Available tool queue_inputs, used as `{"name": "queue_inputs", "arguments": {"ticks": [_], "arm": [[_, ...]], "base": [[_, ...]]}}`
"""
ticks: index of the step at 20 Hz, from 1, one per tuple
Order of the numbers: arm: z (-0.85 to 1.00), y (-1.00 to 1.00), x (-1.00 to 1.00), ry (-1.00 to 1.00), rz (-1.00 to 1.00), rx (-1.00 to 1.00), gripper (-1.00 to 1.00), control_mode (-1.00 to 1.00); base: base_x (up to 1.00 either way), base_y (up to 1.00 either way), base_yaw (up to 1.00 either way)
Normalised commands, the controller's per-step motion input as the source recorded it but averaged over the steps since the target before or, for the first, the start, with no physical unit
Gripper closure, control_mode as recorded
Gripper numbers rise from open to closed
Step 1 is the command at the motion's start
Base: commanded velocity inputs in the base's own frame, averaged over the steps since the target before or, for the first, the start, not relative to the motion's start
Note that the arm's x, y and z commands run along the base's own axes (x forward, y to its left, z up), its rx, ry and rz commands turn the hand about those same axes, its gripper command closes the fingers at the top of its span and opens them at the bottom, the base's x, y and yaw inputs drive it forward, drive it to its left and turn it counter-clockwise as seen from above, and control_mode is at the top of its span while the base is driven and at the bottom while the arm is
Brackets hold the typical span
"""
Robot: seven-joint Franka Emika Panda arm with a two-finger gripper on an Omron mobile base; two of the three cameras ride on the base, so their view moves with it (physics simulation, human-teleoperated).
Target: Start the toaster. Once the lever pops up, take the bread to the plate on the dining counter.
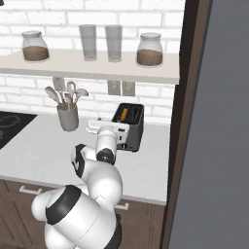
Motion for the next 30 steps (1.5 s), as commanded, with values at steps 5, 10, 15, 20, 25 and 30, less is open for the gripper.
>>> {"name": "queue_inputs", "arguments": {"ticks": [5, 10, 15, 20, 25, 30], "arm": [[0.0, 0.0, 0.0, 0.0, 0.0, 0.0, -1.0, -1.0], [0.0, 0.0, 0.0, 0.0, 0.0, 0.0, -1.0, -1.0], [0.0, 0.0, 0.0, 0.0, 0.0, 0.0, -1.0, -1.0], [0.0, 0.0, 0.0, 0.0, 0.0, 0.0, -1.0, -1.0], [0.0, 0.0, 0.0, 0.0, 0.0, 0.0, -1.0, -1.0], [0.0, 0.0, 0.0, 0.0, 0.0, 0.0, -1.0, -1.0]], "base": [[0.0, 0.0, 0.0], [0.0, 0.0, 0.0], [0.0, 0.0, 0.0], [0.0, 0.0, 0.0], [0.0, 0.0, 0.0], [0.0, 0.0, 0.0]]}}
